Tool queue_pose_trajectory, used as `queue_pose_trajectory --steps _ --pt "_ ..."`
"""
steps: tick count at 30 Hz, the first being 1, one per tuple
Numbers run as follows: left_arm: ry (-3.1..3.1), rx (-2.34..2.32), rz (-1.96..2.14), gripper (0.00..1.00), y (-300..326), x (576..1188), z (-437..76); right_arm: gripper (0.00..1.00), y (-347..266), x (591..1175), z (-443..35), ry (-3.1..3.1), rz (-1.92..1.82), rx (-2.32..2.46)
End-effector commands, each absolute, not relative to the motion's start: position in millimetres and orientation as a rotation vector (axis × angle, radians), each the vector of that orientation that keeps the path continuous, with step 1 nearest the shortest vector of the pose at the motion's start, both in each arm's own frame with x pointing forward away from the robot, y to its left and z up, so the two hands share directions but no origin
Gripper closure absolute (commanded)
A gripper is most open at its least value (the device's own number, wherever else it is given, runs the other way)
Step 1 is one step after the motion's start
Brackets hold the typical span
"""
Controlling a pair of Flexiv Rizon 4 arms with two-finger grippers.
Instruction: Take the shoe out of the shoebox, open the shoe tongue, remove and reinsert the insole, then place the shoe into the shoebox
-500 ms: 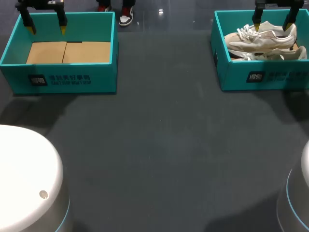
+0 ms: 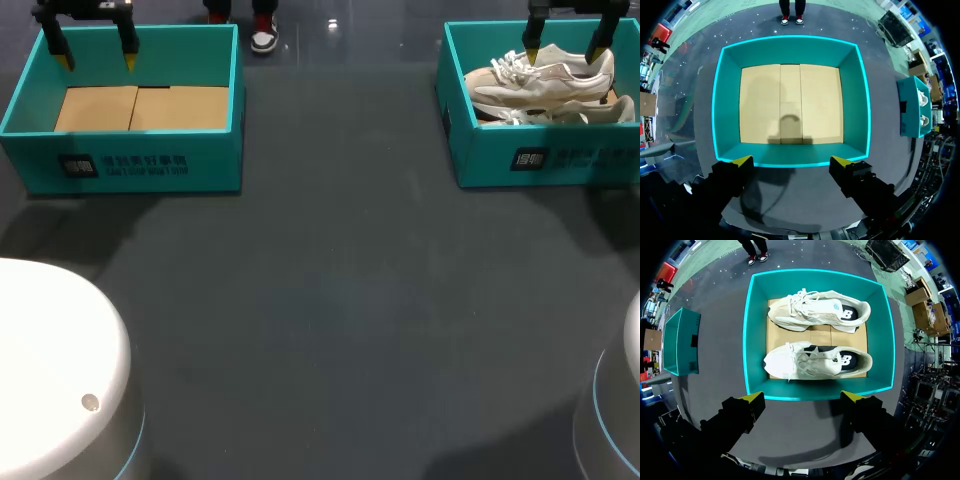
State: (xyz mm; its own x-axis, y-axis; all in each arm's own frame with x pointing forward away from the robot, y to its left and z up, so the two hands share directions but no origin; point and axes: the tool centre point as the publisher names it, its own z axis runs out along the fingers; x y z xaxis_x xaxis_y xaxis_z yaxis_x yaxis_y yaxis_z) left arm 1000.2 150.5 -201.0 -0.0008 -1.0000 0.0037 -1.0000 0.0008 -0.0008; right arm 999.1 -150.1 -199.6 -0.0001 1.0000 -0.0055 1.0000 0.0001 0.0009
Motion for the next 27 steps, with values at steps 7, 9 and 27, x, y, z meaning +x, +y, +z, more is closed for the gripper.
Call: queue_pose_trajectory --steps 7,9,27 --pt "-2.221 2.220 0.003 0.00 150 1000 -201 0.00 -150 999 -199 2.219 -0.006 2.218" --pt "-2.221 2.220 0.003 0.00 150 1000 -201 0.00 -150 999 -199 2.219 -0.006 2.218" --pt "-2.221 2.220 0.003 0.00 150 1000 -201 0.00 -231 1008 -208 2.169 -0.089 2.208"
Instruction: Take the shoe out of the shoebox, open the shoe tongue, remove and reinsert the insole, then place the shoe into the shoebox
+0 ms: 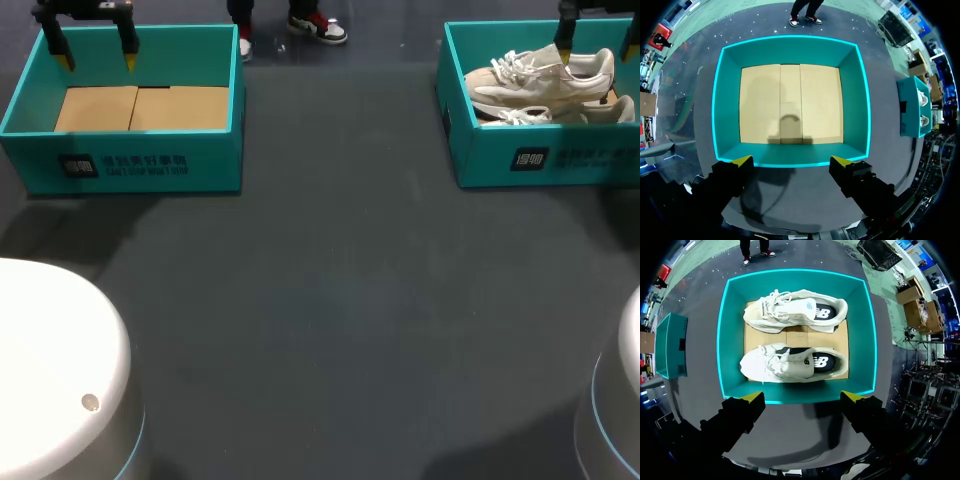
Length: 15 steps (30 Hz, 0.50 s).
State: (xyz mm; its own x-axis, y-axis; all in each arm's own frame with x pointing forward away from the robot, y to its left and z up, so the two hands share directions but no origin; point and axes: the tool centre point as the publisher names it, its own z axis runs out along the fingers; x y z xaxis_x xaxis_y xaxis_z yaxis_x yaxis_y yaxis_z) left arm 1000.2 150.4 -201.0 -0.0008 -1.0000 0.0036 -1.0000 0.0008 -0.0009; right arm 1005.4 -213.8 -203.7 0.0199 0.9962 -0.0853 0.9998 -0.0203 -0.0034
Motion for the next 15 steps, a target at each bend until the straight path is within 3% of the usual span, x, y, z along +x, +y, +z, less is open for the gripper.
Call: queue_pose_trajectory --steps 1,15 --pt "-2.221 2.220 0.003 0.00 150 1000 -201 0.00 -236 1008 -210 2.167 -0.094 2.204" --pt "-2.221 2.220 0.003 0.00 150 1000 -201 0.00 -290 1029 -256 2.226 -0.159 2.176"
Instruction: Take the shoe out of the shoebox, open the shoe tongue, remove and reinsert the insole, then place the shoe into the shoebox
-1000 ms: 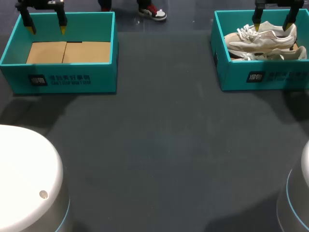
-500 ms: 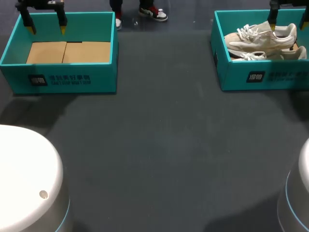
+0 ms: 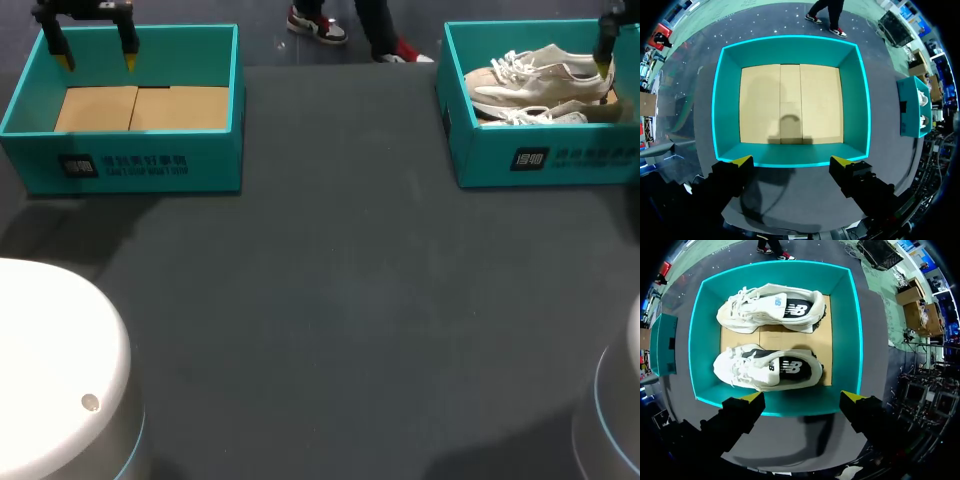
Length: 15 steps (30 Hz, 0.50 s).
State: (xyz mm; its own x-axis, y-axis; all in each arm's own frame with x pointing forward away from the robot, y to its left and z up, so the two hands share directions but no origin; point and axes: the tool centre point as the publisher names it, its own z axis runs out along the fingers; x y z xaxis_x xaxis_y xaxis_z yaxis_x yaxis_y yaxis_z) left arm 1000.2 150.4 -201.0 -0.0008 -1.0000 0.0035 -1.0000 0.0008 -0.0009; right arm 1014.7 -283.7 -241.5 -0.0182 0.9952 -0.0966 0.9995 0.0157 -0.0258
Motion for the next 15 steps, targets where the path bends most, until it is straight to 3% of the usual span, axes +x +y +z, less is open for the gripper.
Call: queue_pose_trajectory --steps 1,15 --pt "-2.221 2.220 0.003 0.00 150 1000 -201 0.00 -292 1030 -260 2.231 -0.160 2.174" --pt "-2.221 2.220 0.003 0.00 150 1000 -201 0.04 -316 1034 -296 2.258 -0.184 2.205"
